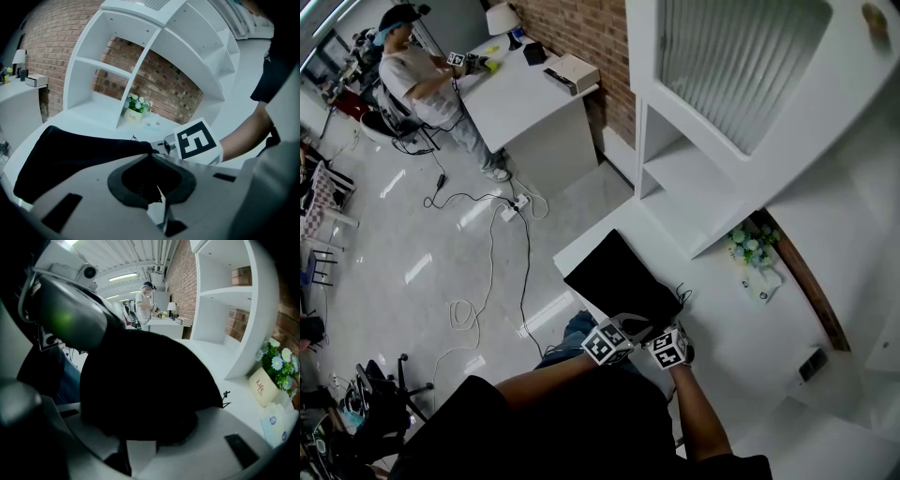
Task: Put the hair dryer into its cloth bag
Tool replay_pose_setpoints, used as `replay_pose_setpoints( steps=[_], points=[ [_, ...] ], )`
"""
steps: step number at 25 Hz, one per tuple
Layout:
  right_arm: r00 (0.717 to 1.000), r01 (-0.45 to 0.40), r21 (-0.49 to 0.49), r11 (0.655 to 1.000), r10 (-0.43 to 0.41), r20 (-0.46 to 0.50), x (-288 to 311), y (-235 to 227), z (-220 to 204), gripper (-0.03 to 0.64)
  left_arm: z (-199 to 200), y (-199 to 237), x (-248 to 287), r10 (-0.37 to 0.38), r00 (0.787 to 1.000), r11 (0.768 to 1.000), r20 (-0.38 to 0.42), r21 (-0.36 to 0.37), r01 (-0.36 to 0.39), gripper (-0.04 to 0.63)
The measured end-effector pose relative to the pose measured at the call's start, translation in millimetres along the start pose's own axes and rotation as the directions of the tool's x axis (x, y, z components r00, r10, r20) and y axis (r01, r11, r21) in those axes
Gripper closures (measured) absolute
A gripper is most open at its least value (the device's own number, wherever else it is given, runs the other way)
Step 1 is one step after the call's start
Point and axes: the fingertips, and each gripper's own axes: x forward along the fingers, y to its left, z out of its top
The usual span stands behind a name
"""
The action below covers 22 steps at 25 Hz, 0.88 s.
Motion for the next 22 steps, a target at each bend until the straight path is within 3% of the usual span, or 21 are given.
replay_pose_setpoints(
  steps=[14,17,22],
  points=[
    [1.000,0.002,-0.026,1.000,-0.001,0.021,10,1,20,0.492,-6,14,-14,0.009,1.000,1.000,0.002,-0.024,-0.009,0.563],
    [0.999,0.025,0.024,0.999,-0.025,0.033,1,0,12,0.489,-6,12,-13,0.002,1.000,1.000,-0.008,-0.013,-0.002,0.563],
    [0.995,0.074,0.190,0.979,-0.084,0.045,-23,-7,-16,0.487,-6,2,1,-0.026,0.999,1.000,-0.036,0.011,0.026,0.563]
  ],
)
